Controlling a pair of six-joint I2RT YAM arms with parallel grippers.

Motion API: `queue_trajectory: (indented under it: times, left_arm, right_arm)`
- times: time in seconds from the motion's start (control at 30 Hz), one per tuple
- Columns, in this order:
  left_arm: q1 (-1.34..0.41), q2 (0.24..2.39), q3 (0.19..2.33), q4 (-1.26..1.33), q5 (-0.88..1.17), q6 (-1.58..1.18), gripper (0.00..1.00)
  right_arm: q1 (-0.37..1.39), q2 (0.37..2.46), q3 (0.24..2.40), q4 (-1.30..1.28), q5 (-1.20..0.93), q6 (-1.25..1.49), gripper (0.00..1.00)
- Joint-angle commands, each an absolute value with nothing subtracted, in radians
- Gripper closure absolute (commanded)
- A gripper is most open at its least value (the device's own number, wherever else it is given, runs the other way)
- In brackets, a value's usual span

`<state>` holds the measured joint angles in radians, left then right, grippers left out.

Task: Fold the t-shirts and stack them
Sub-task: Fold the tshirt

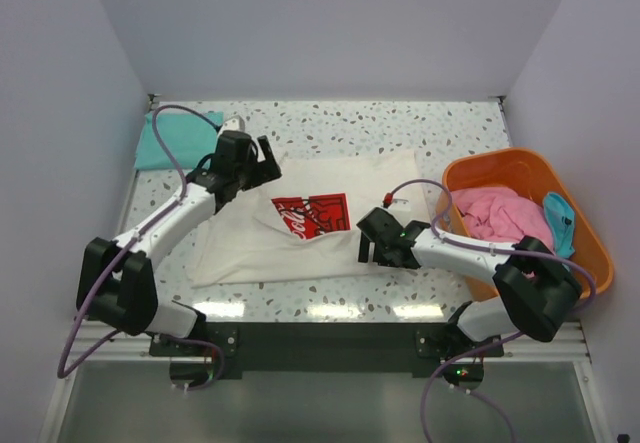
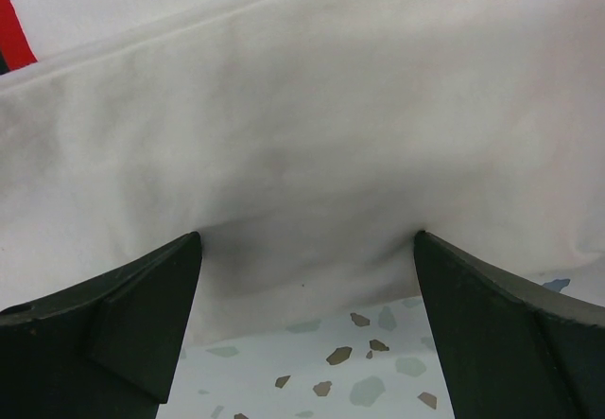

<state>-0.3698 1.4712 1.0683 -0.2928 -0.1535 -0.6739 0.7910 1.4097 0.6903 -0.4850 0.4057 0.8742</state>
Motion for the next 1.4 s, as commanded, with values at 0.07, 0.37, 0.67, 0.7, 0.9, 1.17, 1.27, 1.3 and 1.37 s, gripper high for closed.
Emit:
queue_trajectory:
  times: [0.07,0.37,0.67,0.7,0.9,1.17,1.27,1.3,1.37]
  left_arm:
    - [-0.374,1.387,0.887,-0.328,-0.181,-0.667,0.00]
    - [-0.373,1.466,0.834,-0.232,-0.153,-0.676,0.16]
    - [-0.374,1.548,0.847,-0.209,-0.115,-0.684,0.40]
    - [-0.373,1.549,0.847,-0.200,-0.110,-0.686,0.43]
    - [-0.373,1.568,0.850,-0.176,-0.065,-0.684,0.81]
    - [-0.374,1.586,0.902,-0.129,-0.006,-0.696,1.00]
    - [-0.376,1.603,0.933,-0.118,-0.005,-0.716,1.00]
    - [-0.376,1.611,0.939,-0.117,-0.005,-0.719,1.00]
    - [-0.376,1.632,0.957,-0.100,0.018,-0.721,1.00]
  right_arm:
    - [0.793,1.430,0.707,-0.479,0.416,0.868,0.01]
    - [0.795,1.422,0.703,-0.485,0.414,0.874,0.01]
    - [0.793,1.381,0.692,-0.499,0.430,0.888,0.01]
    - [0.792,1.378,0.690,-0.499,0.433,0.890,0.01]
    - [0.793,1.376,0.695,-0.511,0.443,0.890,0.01]
    - [0.793,1.378,0.698,-0.506,0.442,0.888,0.01]
    - [0.793,1.379,0.699,-0.506,0.442,0.893,0.01]
    - [0.792,1.381,0.699,-0.502,0.440,0.897,0.01]
    - [0.793,1.384,0.692,-0.489,0.430,0.899,0.01]
